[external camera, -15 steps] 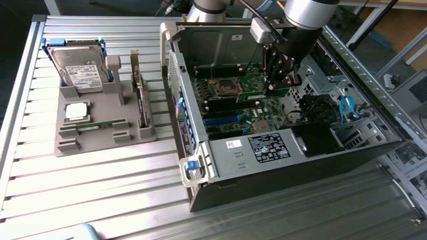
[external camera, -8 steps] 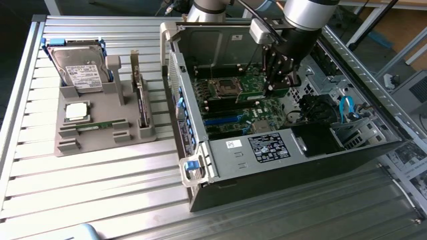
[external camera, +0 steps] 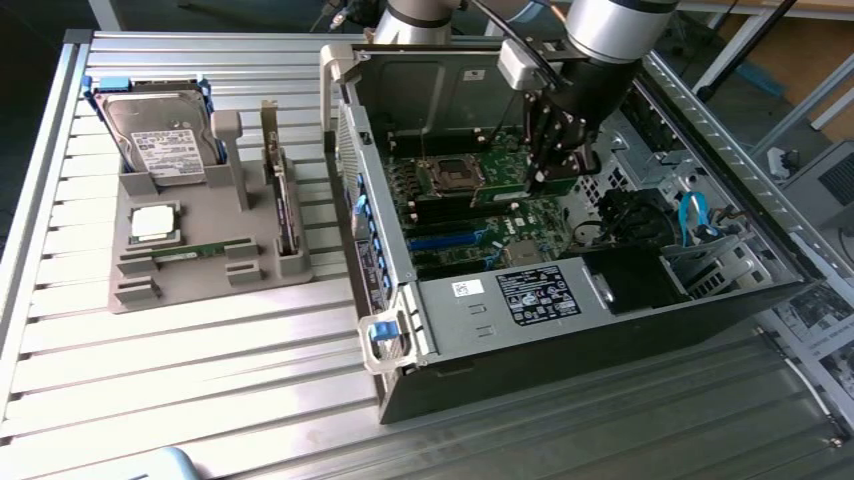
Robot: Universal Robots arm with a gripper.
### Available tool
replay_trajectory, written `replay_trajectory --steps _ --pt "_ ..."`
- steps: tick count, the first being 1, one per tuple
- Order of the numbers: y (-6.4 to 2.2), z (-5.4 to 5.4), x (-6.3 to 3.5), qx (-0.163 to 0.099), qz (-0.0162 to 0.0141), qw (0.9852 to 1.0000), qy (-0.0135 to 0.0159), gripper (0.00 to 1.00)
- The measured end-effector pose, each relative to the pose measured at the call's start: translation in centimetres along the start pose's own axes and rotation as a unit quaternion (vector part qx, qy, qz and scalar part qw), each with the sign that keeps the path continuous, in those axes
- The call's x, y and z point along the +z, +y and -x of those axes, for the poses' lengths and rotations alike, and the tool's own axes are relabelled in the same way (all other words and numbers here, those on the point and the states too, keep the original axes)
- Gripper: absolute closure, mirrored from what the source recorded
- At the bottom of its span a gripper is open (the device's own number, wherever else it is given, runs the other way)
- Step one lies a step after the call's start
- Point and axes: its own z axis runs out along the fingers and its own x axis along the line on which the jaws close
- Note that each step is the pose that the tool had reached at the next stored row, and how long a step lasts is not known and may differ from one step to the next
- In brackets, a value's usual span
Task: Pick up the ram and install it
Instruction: 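Insert the ram into the slot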
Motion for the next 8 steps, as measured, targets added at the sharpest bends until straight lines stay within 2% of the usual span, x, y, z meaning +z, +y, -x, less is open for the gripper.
replay_trajectory --steps 8 --pt "0.03 0.01 0.18 0.000 0.0000 1.0000 0.0000 0.88"
